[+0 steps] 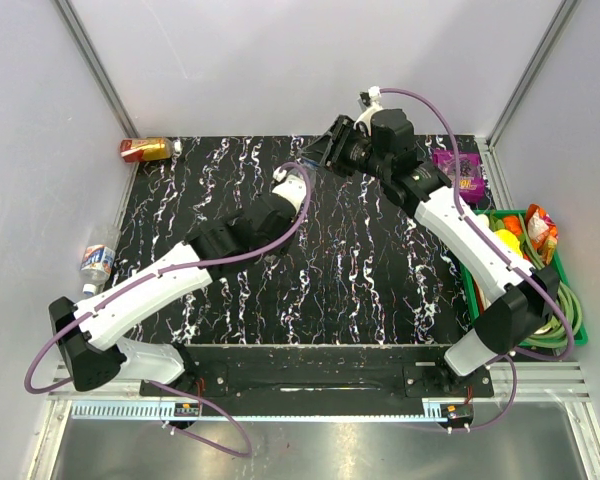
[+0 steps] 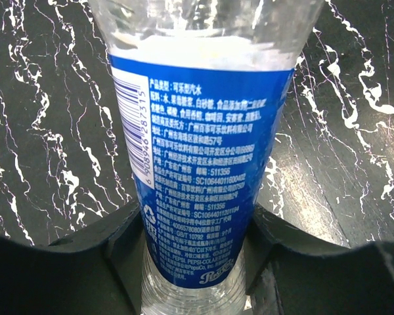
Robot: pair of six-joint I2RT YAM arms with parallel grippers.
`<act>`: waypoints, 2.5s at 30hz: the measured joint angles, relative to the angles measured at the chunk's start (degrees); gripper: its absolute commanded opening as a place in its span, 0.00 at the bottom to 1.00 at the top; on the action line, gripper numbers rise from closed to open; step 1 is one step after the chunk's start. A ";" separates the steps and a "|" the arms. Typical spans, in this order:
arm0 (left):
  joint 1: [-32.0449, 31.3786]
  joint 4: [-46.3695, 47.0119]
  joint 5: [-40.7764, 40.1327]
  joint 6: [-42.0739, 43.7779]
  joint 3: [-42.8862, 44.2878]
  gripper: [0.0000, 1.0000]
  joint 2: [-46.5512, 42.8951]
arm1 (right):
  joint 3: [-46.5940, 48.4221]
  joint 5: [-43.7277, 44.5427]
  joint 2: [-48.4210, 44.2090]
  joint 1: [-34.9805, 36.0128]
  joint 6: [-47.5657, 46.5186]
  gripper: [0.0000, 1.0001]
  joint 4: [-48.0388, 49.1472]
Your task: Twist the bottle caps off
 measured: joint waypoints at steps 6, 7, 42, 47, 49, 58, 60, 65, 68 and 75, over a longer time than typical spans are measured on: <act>-0.63 0.11 -0.28 0.22 0.00 0.22 0.17 | -0.07 -0.09 -0.44 0.11 0.63 0.54 0.59; -0.68 0.13 -0.35 0.20 0.00 0.23 0.17 | -0.07 -0.09 -0.46 0.11 0.66 0.52 0.66; -1.68 6.19 5.01 1.25 -5.73 0.22 -4.59 | -10.56 -1.27 -8.07 -0.07 -2.10 0.00 8.66; -0.96 8.98 8.13 1.20 -8.24 0.22 -6.75 | -11.45 -2.71 -8.94 -0.11 -2.84 0.00 10.01; -0.37 10.21 10.34 1.22 -9.49 0.22 -8.04 | -11.96 -3.45 -9.70 -0.11 -3.26 0.00 10.10; 7.10 18.14 30.75 0.33 -15.13 0.22 -14.12 | -12.24 -6.80 -11.91 0.07 -4.61 0.00 12.04; 9.64 20.33 37.22 -0.55 -16.68 0.22 -15.21 | -12.28 -7.80 -12.02 0.15 -4.68 0.00 12.83; 13.88 25.44 51.19 -3.56 -19.47 0.22 -16.22 | -12.66 -9.70 -13.14 0.22 -4.87 0.00 14.01; 15.52 29.94 58.86 -5.99 -21.11 0.23 -16.22 | -12.85 -10.69 -14.34 0.22 -5.25 0.00 14.78; 17.57 44.68 73.96 -15.58 -25.64 0.20 -16.59 | -12.96 -15.52 -16.68 0.22 -5.68 0.00 18.16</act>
